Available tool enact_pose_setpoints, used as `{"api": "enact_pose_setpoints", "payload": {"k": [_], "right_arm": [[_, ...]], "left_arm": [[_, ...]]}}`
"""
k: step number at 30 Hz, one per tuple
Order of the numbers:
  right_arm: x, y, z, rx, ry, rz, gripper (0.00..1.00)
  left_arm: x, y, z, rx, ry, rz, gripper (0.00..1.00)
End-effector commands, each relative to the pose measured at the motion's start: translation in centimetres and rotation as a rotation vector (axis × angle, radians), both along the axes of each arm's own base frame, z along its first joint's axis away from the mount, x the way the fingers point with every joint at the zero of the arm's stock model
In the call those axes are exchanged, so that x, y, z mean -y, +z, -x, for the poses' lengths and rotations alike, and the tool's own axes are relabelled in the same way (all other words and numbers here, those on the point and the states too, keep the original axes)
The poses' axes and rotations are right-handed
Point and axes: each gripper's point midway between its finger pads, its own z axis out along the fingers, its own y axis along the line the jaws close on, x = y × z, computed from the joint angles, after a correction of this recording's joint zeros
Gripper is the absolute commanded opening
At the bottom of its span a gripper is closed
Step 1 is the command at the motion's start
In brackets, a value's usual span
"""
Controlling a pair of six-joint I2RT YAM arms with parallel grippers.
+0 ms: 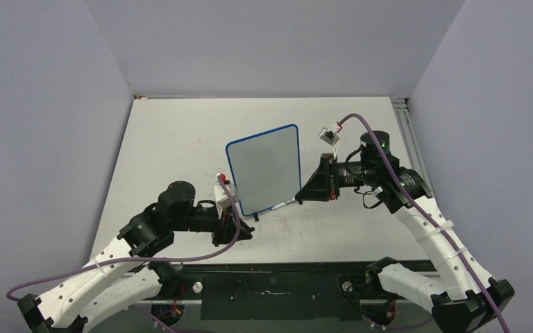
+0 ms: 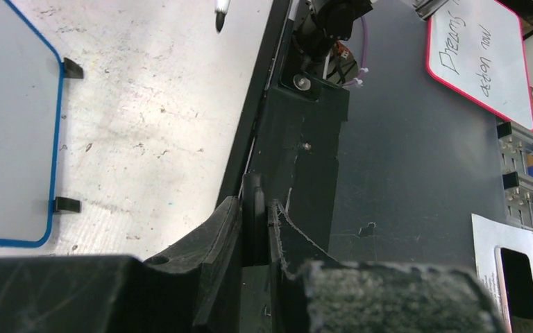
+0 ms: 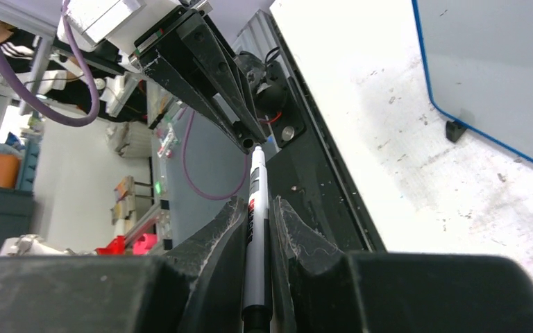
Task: Write a sentence on the whiteboard
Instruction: Place the pen cap at the center of the board.
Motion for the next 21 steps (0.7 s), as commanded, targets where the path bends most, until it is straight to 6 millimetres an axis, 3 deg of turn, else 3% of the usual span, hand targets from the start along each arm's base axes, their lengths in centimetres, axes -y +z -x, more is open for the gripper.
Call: {"api": "enact_pose_setpoints", "payload": {"k": [1, 6, 11, 15, 21], "right_arm": [[0.5, 2.1, -0.6, 0.138, -0.02, 0.009, 0.05], [1.9, 3.5, -1.6, 0.289, -0.156, 0.055, 0.05], [2.1, 2.5, -2.6, 0.306, -0.208, 0.063, 0.05], [2.2, 3.0, -2.4, 0.347, -0.22, 0.03, 0.05], [2.5, 1.7, -1.8, 0.331, -0.237, 0.028, 0.05]], "left_arm": [[-0.9, -0.2, -1.3, -0.006, 0.109, -0.017, 0.0], [-2.5, -1.4, -3.8, -0.085, 0.358, -0.069, 0.0], [-3.8, -4.2, -5.9, -0.209, 0.594, -0.084, 0.0], [-5.2, -6.7, -6.9, -0.29, 0.761, -0.099, 0.0], [-8.0, -10.8, -7.6, -0.373, 0.976, -0.137, 0.0]]}}
